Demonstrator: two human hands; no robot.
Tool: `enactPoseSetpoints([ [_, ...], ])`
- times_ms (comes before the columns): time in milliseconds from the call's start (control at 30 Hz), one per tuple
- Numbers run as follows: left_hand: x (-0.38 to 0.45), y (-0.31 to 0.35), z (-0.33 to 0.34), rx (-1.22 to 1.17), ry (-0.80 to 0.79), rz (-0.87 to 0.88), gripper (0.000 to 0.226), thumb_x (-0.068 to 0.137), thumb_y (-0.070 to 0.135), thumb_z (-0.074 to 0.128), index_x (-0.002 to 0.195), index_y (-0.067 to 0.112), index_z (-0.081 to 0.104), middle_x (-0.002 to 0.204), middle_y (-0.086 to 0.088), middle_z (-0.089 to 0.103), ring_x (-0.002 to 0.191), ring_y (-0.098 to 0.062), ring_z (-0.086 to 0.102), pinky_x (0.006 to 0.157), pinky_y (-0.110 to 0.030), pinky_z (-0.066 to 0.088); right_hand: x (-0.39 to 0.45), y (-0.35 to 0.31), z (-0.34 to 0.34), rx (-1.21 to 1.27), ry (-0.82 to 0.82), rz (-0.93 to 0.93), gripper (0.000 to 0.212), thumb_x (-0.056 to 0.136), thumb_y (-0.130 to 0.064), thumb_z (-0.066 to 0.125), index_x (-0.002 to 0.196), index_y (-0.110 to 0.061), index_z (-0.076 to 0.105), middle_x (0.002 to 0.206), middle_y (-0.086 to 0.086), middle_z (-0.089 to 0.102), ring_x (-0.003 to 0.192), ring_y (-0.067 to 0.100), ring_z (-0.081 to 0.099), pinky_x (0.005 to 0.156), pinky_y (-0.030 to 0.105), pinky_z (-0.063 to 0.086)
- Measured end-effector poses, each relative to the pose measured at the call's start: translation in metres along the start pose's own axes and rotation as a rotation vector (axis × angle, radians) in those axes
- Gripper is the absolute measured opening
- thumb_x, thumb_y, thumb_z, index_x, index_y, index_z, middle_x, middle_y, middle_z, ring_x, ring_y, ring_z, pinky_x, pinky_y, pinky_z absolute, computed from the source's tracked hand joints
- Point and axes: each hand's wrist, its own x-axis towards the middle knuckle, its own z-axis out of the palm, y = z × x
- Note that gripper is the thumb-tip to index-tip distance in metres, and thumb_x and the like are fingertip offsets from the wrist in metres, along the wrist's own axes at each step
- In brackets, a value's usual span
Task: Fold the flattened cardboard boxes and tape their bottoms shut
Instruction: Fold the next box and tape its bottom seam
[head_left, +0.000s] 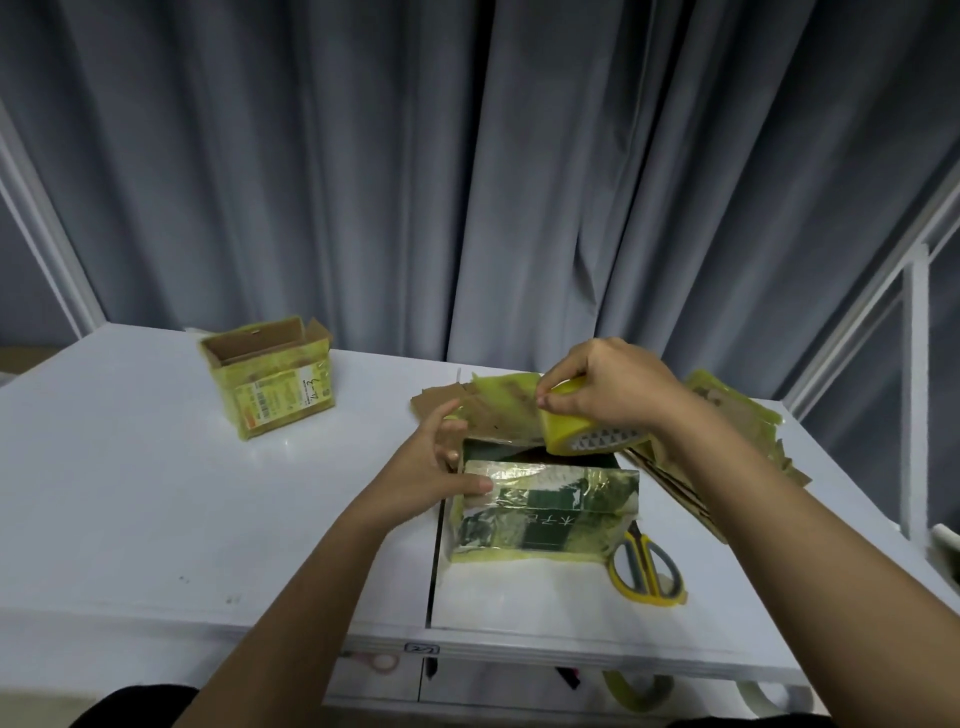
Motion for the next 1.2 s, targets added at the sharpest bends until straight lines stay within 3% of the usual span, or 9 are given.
enactPoseSetpoints([
  [133,0.009,-0.009,0.003,0.101,-0.002,0.056,0.104,0.064,0.022,0.086,0.147,0.035,0.024,0.121,0.018,0.056,0.083,-0.005,0.054,0.072,-0.011,0.044,0.002,0.0,-0.001,0.039,-0.019,0.009,0.012,0.083,-0.049,0.067,0.093,-0.046,0.072,0.111,-0.019,0.066,0.099,0.007,0.056,0.076,0.028,0.044],
  [400,0.023,-0.017,0.002,0.183,0.02,0.034,0.092,0.066,0.024,0.085,0.144,0.028,0.035,0.111,0.016,0.064,0.069,-0.006,0.058,0.071,-0.016,0.047,0.013,-0.003,0.007,-0.047,-0.069,0.028,0.015,0.084,-0.047,0.064,0.096,-0.043,0.073,0.113,-0.02,0.065,0.094,0.007,0.052,0.067,0.027,0.037],
  [600,0.023,-0.014,0.002,0.217,0.004,0.016,0.088,0.069,0.021,0.084,0.143,0.026,0.037,0.11,0.015,0.062,0.068,-0.004,0.059,0.063,-0.008,0.043,0.014,0.001,0.019,-0.031,-0.091,0.056,0.017,0.085,-0.047,0.064,0.098,-0.041,0.074,0.113,-0.019,0.065,0.093,0.008,0.052,0.069,0.028,0.037],
  [733,0.024,-0.01,-0.005,0.21,-0.062,-0.008,0.093,0.067,0.021,0.085,0.145,0.029,0.034,0.113,0.017,0.063,0.068,-0.004,0.058,0.068,-0.014,0.044,0.017,0.001,0.022,-0.008,-0.093,0.056,0.017,0.086,-0.045,0.065,0.098,-0.039,0.074,0.111,-0.02,0.065,0.089,0.007,0.051,0.069,0.027,0.038],
  [867,0.021,-0.007,-0.017,0.119,-0.178,-0.055,0.097,0.067,0.019,0.086,0.145,0.034,0.031,0.12,0.019,0.06,0.077,-0.003,0.057,0.07,-0.009,0.045,0.02,0.001,0.023,-0.01,-0.117,0.061,0.016,0.086,-0.044,0.065,0.098,-0.038,0.075,0.11,-0.02,0.065,0.09,0.007,0.052,0.067,0.026,0.038],
  [933,0.016,-0.007,-0.023,0.015,-0.181,-0.075,0.09,0.069,0.019,0.083,0.142,0.037,0.034,0.121,0.021,0.057,0.089,-0.005,0.06,0.073,-0.009,0.047,0.021,0.001,0.024,-0.009,-0.129,0.063,0.016,0.085,-0.044,0.066,0.096,-0.037,0.075,0.109,-0.02,0.066,0.092,0.008,0.054,0.068,0.027,0.038],
  [1033,0.009,-0.012,-0.026,-0.128,-0.128,-0.111,0.065,0.079,0.027,0.073,0.135,0.039,0.041,0.122,0.017,0.058,0.104,-0.012,0.061,0.08,-0.018,0.047,0.023,-0.002,0.025,-0.029,-0.141,0.064,0.018,0.084,-0.046,0.066,0.096,-0.037,0.075,0.108,-0.02,0.065,0.094,0.009,0.054,0.065,0.026,0.037],
  [1133,0.006,-0.019,-0.021,-0.206,-0.015,-0.183,0.036,0.09,0.038,0.058,0.124,0.03,0.053,0.113,0.007,0.059,0.094,-0.009,0.055,0.077,-0.02,0.044,0.025,-0.005,0.028,-0.059,-0.147,0.062,0.016,0.084,-0.045,0.065,0.094,-0.038,0.075,0.108,-0.021,0.066,0.092,0.008,0.053,0.062,0.025,0.036],
  [1200,0.005,-0.023,-0.016,-0.269,0.038,-0.203,0.027,0.093,0.034,0.056,0.117,0.024,0.058,0.102,0.002,0.06,0.082,-0.008,0.053,0.073,-0.02,0.044,0.027,-0.007,0.029,-0.068,-0.142,0.075,0.014,0.083,-0.043,0.065,0.092,-0.039,0.075,0.108,-0.02,0.067,0.093,0.01,0.055,0.063,0.024,0.037],
])
